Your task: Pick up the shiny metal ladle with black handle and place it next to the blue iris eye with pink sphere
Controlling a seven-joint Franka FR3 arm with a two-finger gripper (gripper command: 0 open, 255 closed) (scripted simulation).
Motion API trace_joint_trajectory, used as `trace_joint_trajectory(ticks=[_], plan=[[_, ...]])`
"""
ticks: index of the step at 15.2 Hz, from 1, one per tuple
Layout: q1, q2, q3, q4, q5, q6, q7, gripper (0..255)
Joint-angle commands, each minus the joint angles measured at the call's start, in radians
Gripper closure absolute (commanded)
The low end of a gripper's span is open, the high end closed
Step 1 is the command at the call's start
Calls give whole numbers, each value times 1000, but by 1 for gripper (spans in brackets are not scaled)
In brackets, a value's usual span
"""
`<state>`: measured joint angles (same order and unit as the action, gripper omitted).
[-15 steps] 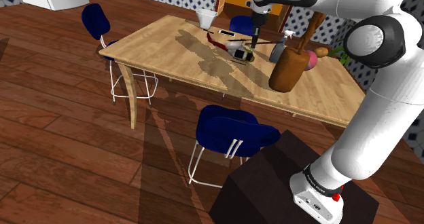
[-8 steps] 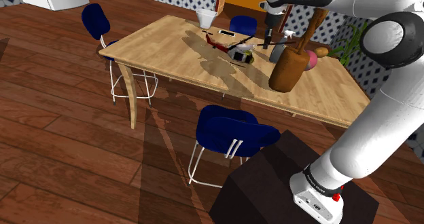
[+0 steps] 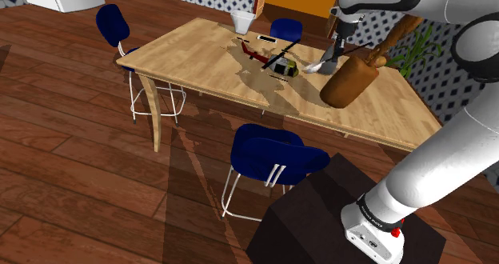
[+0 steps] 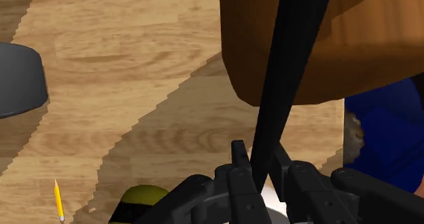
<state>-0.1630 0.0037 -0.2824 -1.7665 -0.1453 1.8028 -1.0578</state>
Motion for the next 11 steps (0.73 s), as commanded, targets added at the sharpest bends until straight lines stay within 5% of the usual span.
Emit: trace_joint_trajectory(ticks=[1, 11], plan=[[-23, -19, -23, -23, -5, 10, -45, 255], [-131, -77, -142, -90, -20, 55, -263, 255]])
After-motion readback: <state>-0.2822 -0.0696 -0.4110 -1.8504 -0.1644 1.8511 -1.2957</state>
